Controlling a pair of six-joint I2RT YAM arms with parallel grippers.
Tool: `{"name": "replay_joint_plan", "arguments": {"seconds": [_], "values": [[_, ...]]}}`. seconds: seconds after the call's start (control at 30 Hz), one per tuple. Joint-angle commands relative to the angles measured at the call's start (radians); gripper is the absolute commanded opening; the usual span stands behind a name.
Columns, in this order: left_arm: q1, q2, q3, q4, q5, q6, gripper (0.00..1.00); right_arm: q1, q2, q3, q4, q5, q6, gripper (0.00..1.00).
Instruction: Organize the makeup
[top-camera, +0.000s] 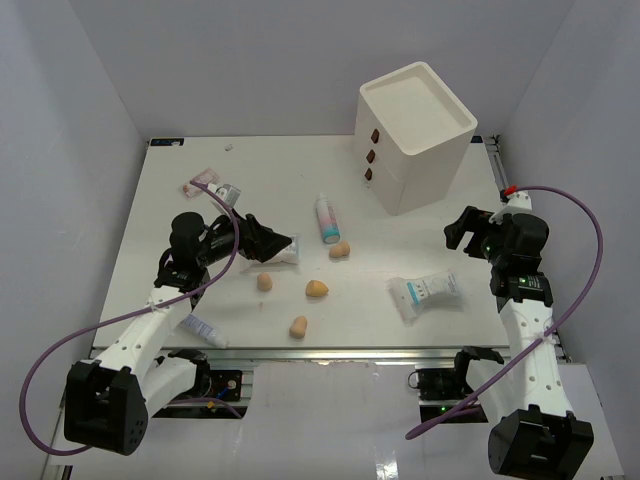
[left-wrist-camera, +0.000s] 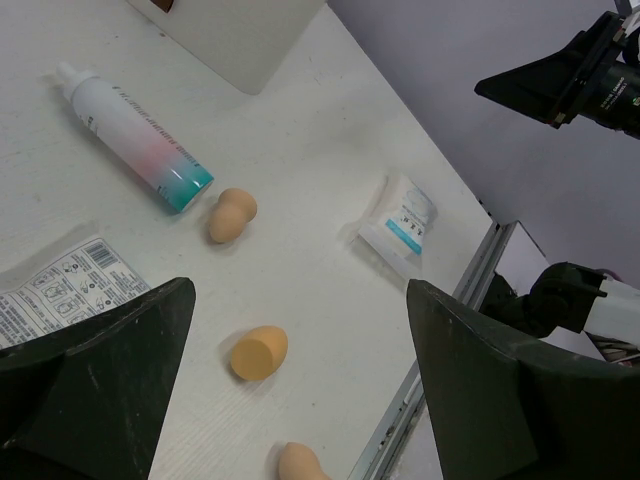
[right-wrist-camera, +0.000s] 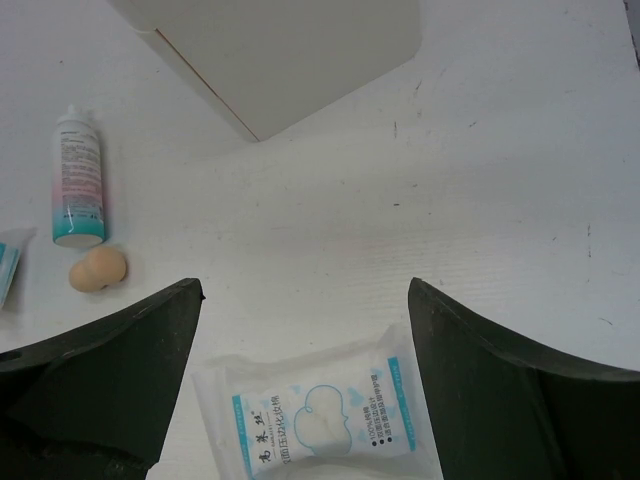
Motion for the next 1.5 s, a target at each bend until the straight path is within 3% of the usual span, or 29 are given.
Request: {"name": "replay_joint_plan", "arguments": {"seconds": [0.0, 0.27, 0.67, 0.97, 1.17, 1.47], "values": [[-0.002, -0.011, 0.020, 0.029, 0.008, -0.002, 0.98, 0.005, -0.018, 0.021, 0.023, -0.032, -0.045, 0.90], [-0.004, 0.034, 0.035, 0.044, 0.018, -0.035, 0.98, 0.005, -0.073, -0.093, 0.058, -0.431, -0.342, 0.90], [-0.040, 0.204, 0.128, 0.095, 0.022, -0.086, 0.98, 0.048, -0.063, -0.088, -0.037, -0.658, -0.535, 0.90], [-0.157, 0.395, 0.294, 0.125, -0.060, -0.048, 0.98, 0.072, -0.029, -0.029, -0.132, -0.681, -0.653, 0.90], [-0.190, 0.543, 0.433, 0.124, -0.054, -0.023, 0.98, 0.072, -0.026, -0.028, -0.157, -0.726, -0.704, 0.90], [-0.197, 0.652, 0.511, 0.208, -0.098, 0.080, 0.98, 0.072, 0.011, -0.005, -0.182, -0.791, -0.728, 0.93]]}}
